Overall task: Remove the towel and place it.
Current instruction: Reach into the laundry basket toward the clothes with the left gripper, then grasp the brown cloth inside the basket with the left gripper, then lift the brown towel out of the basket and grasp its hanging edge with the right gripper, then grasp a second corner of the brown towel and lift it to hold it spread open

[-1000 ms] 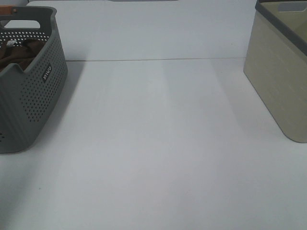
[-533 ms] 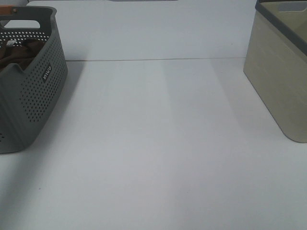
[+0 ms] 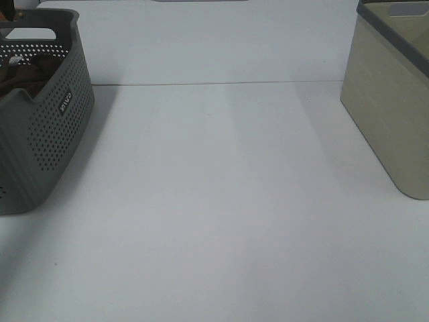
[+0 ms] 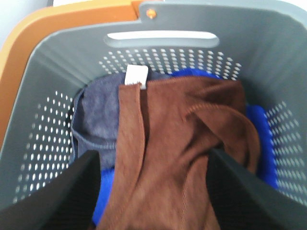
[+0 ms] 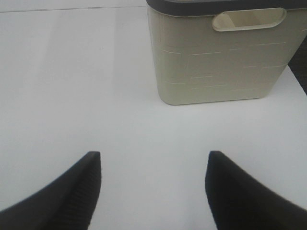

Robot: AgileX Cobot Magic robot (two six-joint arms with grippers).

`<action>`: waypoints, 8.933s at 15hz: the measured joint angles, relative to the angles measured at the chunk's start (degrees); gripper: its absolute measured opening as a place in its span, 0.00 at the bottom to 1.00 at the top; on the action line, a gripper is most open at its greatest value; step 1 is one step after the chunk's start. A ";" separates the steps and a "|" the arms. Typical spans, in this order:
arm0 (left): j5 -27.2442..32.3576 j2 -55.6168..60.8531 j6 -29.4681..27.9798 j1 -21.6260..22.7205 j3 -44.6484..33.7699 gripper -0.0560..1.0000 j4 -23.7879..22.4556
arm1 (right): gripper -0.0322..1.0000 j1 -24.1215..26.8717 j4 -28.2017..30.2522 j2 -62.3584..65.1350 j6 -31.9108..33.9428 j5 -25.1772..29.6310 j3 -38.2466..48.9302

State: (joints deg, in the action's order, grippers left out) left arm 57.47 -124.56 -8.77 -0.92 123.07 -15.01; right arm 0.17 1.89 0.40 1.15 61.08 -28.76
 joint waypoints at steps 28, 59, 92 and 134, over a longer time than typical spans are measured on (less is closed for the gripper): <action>-17.19 -20.05 -1.09 5.39 8.54 0.50 0.74 | 0.62 0.00 0.00 0.00 0.00 0.00 0.00; -9.34 -14.32 3.95 5.33 8.82 0.05 -1.55 | 0.62 0.00 0.00 0.00 0.00 0.00 0.00; -1.49 20.86 25.95 -45.89 8.88 0.05 16.79 | 0.57 0.00 -40.74 -39.42 -31.11 -9.57 -0.63; -16.62 16.62 23.32 -45.95 8.88 0.05 23.72 | 0.68 -22.92 -97.86 -91.04 -90.70 -41.08 -20.63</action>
State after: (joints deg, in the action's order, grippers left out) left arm 40.85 -107.95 14.55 -46.87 131.95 8.71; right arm -22.75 -95.97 -90.64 -89.55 20.00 -49.39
